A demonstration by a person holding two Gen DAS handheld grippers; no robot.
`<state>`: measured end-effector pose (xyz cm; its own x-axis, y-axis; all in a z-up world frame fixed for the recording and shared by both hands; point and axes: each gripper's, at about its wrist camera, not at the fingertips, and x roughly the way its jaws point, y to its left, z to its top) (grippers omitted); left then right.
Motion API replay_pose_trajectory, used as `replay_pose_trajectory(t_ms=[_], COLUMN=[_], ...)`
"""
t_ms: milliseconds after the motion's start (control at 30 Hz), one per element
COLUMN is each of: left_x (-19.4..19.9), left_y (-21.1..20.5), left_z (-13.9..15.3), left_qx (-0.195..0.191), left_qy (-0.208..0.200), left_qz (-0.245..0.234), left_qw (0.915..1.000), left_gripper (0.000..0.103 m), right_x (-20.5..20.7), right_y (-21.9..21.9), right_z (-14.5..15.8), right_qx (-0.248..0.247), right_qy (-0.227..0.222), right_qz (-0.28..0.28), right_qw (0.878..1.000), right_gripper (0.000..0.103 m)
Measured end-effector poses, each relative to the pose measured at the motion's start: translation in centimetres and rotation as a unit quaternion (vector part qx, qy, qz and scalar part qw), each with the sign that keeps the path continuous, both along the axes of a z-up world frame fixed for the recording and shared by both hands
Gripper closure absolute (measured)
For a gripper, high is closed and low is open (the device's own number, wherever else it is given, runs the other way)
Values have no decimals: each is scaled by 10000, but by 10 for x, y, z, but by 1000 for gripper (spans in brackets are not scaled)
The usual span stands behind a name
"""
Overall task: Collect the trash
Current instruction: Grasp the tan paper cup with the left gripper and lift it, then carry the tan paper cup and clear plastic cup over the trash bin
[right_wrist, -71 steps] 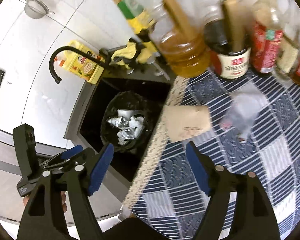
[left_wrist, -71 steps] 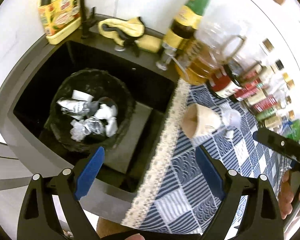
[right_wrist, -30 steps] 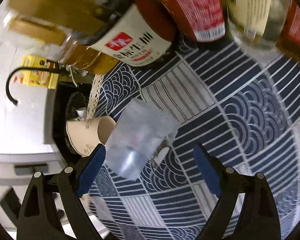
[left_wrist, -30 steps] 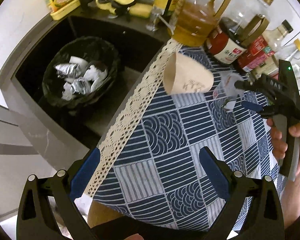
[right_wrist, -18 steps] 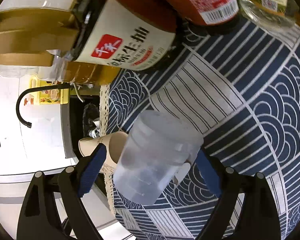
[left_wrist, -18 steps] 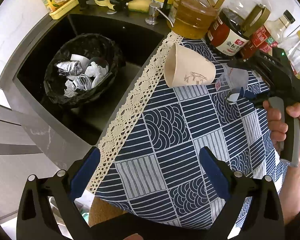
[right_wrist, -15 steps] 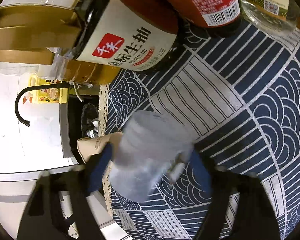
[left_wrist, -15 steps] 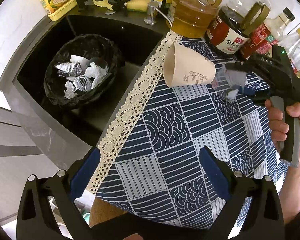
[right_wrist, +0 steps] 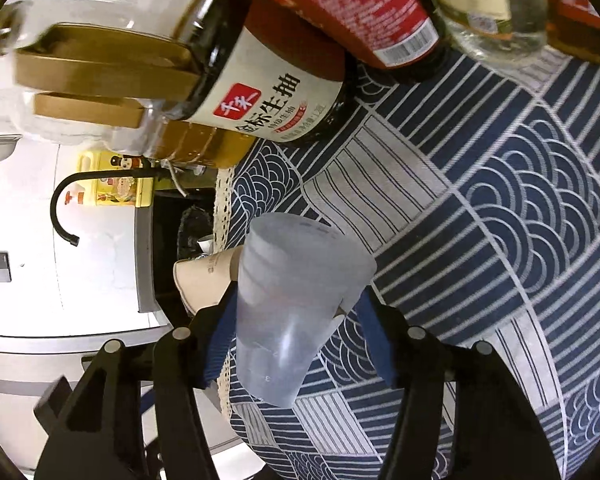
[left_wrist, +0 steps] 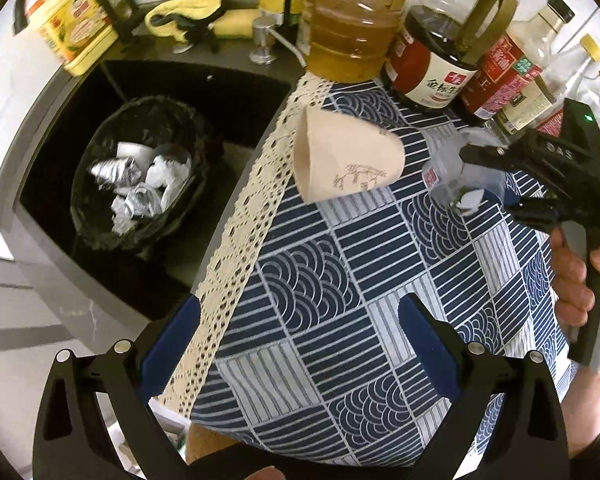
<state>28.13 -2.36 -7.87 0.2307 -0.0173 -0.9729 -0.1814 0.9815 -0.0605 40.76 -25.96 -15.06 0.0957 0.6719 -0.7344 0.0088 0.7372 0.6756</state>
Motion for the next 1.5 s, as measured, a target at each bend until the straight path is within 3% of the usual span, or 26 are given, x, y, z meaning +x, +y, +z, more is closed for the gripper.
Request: replay_pose_trajectory(t_ms=[500,633,933,1500], left_x=[65,86,111,130], left_y=[-12,-14,-26,-39], left_z=[-21,-28,-44,-67], left_qx=[-11,-79,243,1098], left_qy=[-80,-3,235,432], left_qz=[-703,-555,-225,336], left_qw=[9975,9984,9992,9924], left_gripper=[7,7,7,7], right_x=[-72,-90,-100,-77], right_y=[-52,-62,-79,-83], right_z=[19,22,14,-3], right_qx=[-166,-193,-111,112], right_qy=[-33,-45,-15,6], right_qz=[-701,-841,-917,-273], right_qw=[9974,9963,9957,9996], right_gripper=[45,45,45,45])
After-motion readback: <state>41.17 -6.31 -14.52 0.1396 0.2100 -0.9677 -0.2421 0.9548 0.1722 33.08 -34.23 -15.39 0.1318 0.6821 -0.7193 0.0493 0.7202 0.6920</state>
